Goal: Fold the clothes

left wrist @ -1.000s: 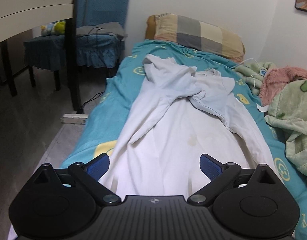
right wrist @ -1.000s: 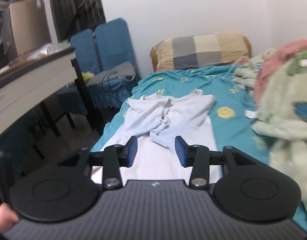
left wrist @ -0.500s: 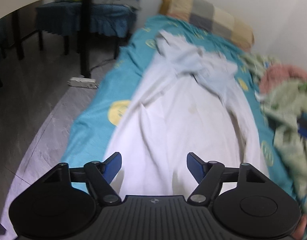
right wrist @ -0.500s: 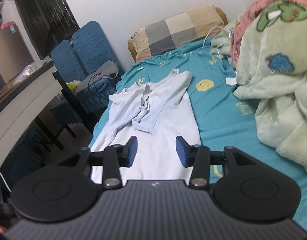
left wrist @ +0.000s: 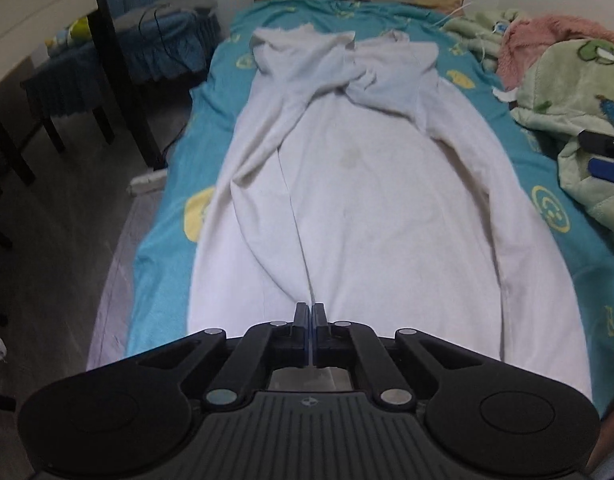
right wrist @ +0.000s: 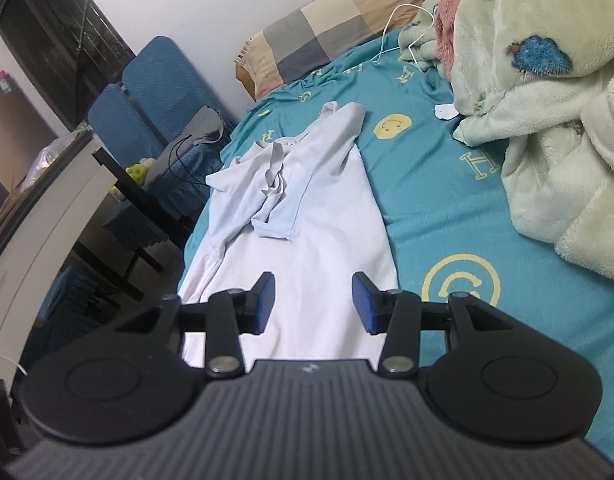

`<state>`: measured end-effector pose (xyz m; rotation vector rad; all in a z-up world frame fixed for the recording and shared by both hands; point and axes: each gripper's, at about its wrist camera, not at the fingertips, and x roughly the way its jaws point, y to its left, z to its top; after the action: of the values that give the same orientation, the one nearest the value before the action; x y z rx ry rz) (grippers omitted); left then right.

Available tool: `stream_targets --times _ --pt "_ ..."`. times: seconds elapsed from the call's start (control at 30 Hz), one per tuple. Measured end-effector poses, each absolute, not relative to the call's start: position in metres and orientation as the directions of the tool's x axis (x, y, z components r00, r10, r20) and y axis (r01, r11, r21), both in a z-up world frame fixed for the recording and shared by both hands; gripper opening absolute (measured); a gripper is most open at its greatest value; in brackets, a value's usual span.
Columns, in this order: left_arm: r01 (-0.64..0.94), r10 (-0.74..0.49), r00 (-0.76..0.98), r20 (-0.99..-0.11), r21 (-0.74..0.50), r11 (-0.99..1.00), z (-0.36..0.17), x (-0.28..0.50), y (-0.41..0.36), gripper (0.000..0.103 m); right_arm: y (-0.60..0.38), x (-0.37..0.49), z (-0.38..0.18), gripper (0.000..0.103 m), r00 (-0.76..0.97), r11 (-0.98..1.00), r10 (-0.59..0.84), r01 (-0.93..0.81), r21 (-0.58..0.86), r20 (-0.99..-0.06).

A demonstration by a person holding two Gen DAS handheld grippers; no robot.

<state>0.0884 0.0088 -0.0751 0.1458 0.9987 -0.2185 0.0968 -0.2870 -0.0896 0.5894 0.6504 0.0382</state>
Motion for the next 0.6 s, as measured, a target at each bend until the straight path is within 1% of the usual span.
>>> stream_targets --times 0.13,0.2,0.3,0.37,0.43,0.57,0.6 --pt "0.308 -0.168 0.558 -0.812 0.015 0.951 -0.042 0.073 0.0 0.001 -0.286 0.097 -0.091 0.046 0.795 0.835 0.218 0.148 0.53 -0.567" --pt "0.361 -0.218 0.566 -0.795 0.001 0.933 -0.026 0.064 -0.012 0.0 -0.288 0.097 -0.093 0.046 0.79 0.831 0.217 0.158 0.533 -0.573" --pt "0.448 -0.285 0.541 -0.791 -0.016 0.894 -0.019 0.049 -0.037 0.0 -0.293 0.098 -0.097 0.046 0.781 0.817 0.219 0.181 0.548 -0.585" --pt "0.492 -0.305 0.516 -0.8 -0.015 0.871 -0.028 0.04 -0.051 0.0 -0.296 0.099 -0.099 0.046 0.776 0.803 0.223 0.197 0.562 -0.591" --pt "0.514 -0.292 0.491 -0.821 0.002 0.858 -0.05 0.036 -0.062 0.0 -0.298 0.099 -0.101 0.046 0.773 0.797 0.226 0.204 0.569 -0.593" --pt "0.489 -0.258 0.383 -0.887 -0.042 0.871 -0.103 0.048 -0.068 0.001 -0.299 0.1 -0.102 0.046 0.769 0.796 0.226 0.209 0.569 -0.598" --pt "0.484 -0.252 0.368 -0.895 -0.047 0.874 -0.109 0.049 -0.067 0.001 -0.3 0.1 -0.102 0.046 0.768 0.795 0.226 0.21 0.569 -0.599"
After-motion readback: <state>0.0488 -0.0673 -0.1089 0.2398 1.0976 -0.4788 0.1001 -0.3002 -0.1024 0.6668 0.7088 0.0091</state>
